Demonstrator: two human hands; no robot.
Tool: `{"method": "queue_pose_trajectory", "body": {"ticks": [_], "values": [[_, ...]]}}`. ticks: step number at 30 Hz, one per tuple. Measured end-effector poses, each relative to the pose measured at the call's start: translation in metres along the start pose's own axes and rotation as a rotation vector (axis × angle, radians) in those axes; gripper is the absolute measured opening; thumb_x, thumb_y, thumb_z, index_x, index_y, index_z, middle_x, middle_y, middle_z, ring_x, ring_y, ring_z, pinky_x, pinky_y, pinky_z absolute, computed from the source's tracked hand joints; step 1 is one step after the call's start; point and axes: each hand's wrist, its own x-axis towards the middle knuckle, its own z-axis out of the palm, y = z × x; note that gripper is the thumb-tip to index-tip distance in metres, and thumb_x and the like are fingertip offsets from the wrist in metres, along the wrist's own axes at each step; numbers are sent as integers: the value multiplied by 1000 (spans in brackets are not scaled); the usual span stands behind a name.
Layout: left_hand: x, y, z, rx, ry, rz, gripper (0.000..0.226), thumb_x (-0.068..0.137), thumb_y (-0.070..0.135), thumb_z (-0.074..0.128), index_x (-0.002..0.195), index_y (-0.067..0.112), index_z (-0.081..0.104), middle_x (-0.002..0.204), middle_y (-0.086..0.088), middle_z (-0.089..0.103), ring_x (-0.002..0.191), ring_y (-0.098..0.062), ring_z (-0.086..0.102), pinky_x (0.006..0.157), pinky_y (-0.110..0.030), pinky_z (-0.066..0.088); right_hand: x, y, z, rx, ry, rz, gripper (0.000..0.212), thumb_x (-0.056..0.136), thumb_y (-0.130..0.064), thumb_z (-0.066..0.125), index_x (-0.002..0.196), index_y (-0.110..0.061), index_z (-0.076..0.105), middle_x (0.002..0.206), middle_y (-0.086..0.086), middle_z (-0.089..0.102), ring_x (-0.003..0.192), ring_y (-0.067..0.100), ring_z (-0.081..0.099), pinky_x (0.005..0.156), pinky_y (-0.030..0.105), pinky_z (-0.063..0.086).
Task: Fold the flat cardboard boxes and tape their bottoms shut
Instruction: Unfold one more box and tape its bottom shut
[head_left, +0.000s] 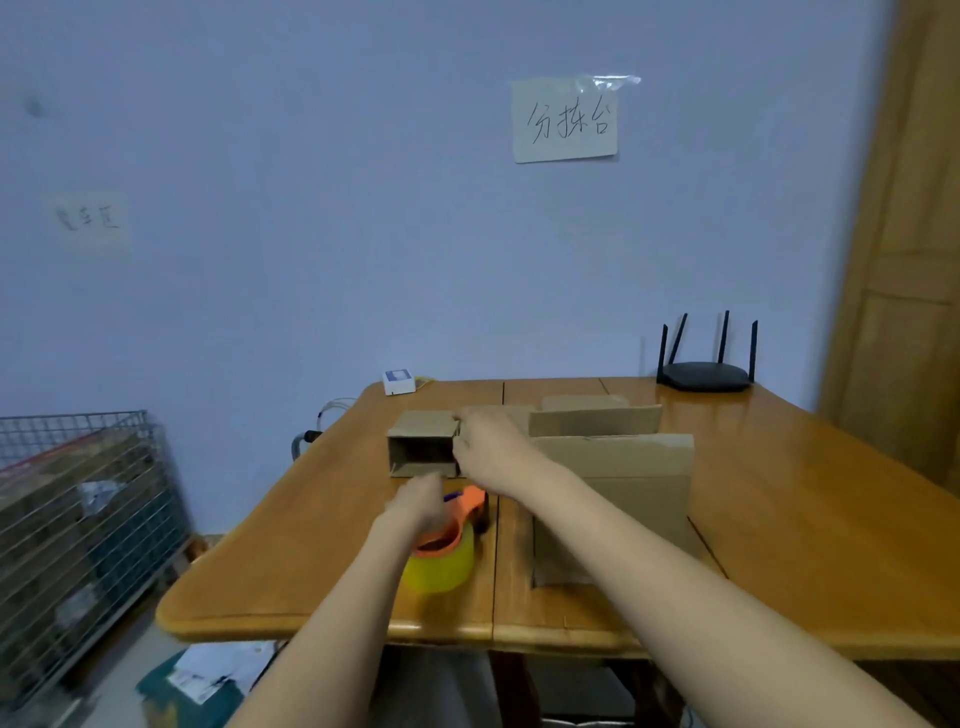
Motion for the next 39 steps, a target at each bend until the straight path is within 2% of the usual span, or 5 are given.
{"method": "queue_pose_trajectory", "body": {"ticks": [5, 13, 18, 25, 39], "values": [[15, -35, 36, -26, 21, -3, 21, 76, 35, 55, 95, 26, 56, 94, -1, 66, 82, -22, 62, 72, -39, 57, -1, -15, 38, -14, -144, 23, 41, 97, -10, 44, 138, -7, 48, 129, 21, 55, 110, 37, 58, 90, 44, 53], [10, -41, 17, -5, 79, 11, 35, 80, 34, 76, 107, 20, 59, 105, -2, 65, 93, -23, 63, 75, -36, 52, 6, -13, 36, -43, 0, 27, 32, 93, 3, 49, 122, -7, 58, 112, 16, 63, 100, 34, 61, 84, 44, 57], [1, -55, -10, -276, 68, 133, 34, 78, 39, 77, 100, 19, 62, 99, 0, 67, 90, -21, 65, 77, -37, 55, 19, -9, -1, -53, 120, -13, 25, 89, -2, 47, 109, -11, 58, 100, 13, 65, 93, 34, 61, 77, 42, 54], [-30, -53, -57, -431, -33, 301, 11, 92, 19, 62, 91, 10, 58, 85, -10, 69, 71, -13, 60, 60, -25, 45, -2, -7, -49, -82, -83, -21, 48, 79, -25, 83, 110, -13, 48, 93, -5, 47, 89, 19, 49, 71, 32, 42], [-55, -28, -77, -500, -126, 455, 12, 96, 19, 62, 107, 16, 65, 95, -8, 73, 81, -20, 68, 66, -32, 51, -17, 4, -65, -57, 80, 5, 36, 76, -34, 84, 82, -20, 52, 85, -2, 59, 81, 19, 56, 58, 30, 38]]}}
